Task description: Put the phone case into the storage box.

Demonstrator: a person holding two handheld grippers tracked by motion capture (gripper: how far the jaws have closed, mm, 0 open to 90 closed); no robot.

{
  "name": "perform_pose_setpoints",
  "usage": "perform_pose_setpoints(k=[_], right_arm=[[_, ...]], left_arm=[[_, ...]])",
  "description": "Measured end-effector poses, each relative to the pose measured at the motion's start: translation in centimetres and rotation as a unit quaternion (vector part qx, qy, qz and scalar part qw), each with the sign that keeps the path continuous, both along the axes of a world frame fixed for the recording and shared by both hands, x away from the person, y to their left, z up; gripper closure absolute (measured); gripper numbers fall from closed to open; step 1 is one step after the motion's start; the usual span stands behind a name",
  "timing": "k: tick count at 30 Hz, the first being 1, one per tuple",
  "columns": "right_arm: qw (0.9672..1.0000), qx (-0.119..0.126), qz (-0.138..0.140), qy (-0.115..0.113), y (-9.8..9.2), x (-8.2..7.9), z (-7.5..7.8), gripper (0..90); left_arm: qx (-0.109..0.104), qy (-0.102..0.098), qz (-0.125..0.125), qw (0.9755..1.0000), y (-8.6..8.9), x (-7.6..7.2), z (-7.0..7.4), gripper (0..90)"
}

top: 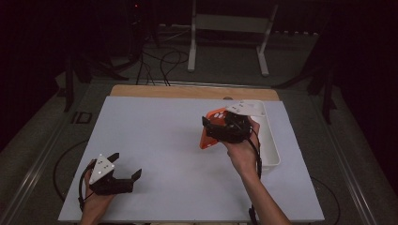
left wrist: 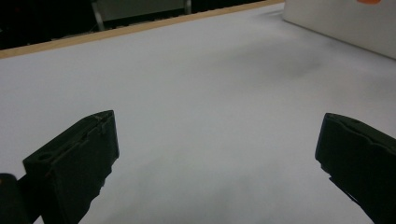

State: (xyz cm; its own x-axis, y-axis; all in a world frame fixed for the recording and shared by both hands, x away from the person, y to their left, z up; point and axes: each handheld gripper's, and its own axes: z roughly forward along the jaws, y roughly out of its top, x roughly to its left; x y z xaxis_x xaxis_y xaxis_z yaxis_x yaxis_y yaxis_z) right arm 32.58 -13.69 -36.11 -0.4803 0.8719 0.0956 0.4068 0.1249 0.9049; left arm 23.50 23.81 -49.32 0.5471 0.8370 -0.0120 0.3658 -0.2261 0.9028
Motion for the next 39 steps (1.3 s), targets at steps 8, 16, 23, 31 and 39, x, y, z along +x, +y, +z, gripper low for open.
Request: perform_pose_setpoints(k=[8,16,23,31,39], right_arm=[[1.0,-0.003,-0.007,-0.002,-0.1,0.5,0.2,15.9],[0.9998,-0.006,-0.015,-0.01,-0.1,1.0,0.6,15.9],[0.9998,-0.005,-0.017,-0.012,0.0,1.3,0.9,15.9],[0.9996,-0.009,-0.022,-0.014,-0.1,1.7,1.0,15.9],[0.9995,-0.009,-0.029,-0.012,-0.3,2.1,1.1,15.9]], left_arm=[[-0.004,-0.002,0.001,1.0,0.0,0.0,0.1,0.4],[-0.007,-0.002,0.0,1.0,0.0,-0.1,0.1,0.4],[-0.009,-0.003,0.001,1.0,0.1,-0.1,0.2,0.4],[-0.009,-0.002,0.001,1.0,0.1,-0.1,0.1,0.4],[-0.008,-0.002,0.001,1.0,0.1,-0.1,0.2,0.4]])
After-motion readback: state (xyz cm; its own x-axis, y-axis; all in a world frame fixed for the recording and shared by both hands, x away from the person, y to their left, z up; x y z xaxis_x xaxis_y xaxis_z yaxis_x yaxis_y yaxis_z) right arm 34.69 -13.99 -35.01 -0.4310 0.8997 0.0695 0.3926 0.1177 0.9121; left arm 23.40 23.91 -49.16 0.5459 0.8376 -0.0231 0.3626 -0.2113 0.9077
